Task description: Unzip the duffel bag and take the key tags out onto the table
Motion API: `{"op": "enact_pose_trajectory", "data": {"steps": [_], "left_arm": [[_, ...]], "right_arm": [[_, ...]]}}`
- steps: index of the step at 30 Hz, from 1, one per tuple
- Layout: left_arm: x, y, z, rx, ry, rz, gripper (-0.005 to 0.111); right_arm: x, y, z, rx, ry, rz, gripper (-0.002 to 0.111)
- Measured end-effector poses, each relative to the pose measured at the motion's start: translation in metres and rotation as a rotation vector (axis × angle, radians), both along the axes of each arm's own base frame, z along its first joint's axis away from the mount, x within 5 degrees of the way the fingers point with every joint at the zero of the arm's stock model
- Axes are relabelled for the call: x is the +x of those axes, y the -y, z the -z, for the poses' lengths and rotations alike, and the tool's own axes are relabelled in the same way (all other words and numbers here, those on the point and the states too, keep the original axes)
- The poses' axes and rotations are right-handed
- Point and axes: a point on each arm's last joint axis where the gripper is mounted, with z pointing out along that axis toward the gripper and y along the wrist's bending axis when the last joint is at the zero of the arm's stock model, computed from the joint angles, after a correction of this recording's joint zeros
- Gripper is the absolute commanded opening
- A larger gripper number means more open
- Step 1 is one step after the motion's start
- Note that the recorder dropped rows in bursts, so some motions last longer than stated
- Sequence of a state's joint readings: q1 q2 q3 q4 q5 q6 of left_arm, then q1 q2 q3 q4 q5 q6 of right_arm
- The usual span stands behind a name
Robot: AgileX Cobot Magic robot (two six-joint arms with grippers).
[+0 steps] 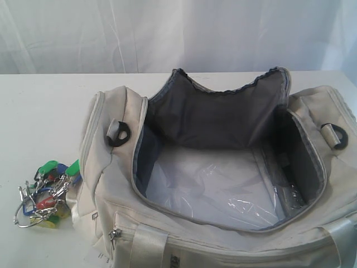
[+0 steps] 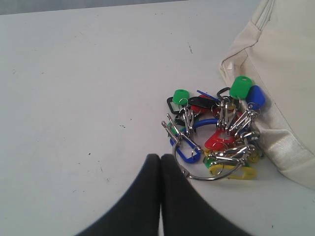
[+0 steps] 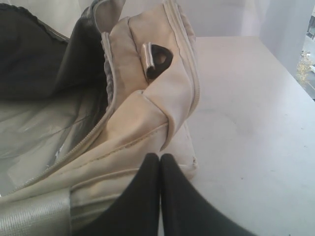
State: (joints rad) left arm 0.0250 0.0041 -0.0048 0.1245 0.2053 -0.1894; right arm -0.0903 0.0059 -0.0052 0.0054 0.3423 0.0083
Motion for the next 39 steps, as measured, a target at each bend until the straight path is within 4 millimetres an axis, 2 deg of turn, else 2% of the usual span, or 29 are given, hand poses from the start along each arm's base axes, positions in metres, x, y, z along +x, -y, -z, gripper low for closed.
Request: {"op": "enact_pose_trajectory", "data": {"steps": [9, 39], "left_arm": [[-0.0003, -0.0035, 0.0, 0.0, 0.0, -0.068, 0.0], [-0.0003, -0.0036, 0.0, -0.001, 0.0, -0.069, 0.0]], "right_arm": [[0.0, 0.0, 0.0, 0.0, 0.0, 0.0, 0.0], [0.0, 0.0, 0.0002, 0.0, -0.002, 0.0, 0.0]]}}
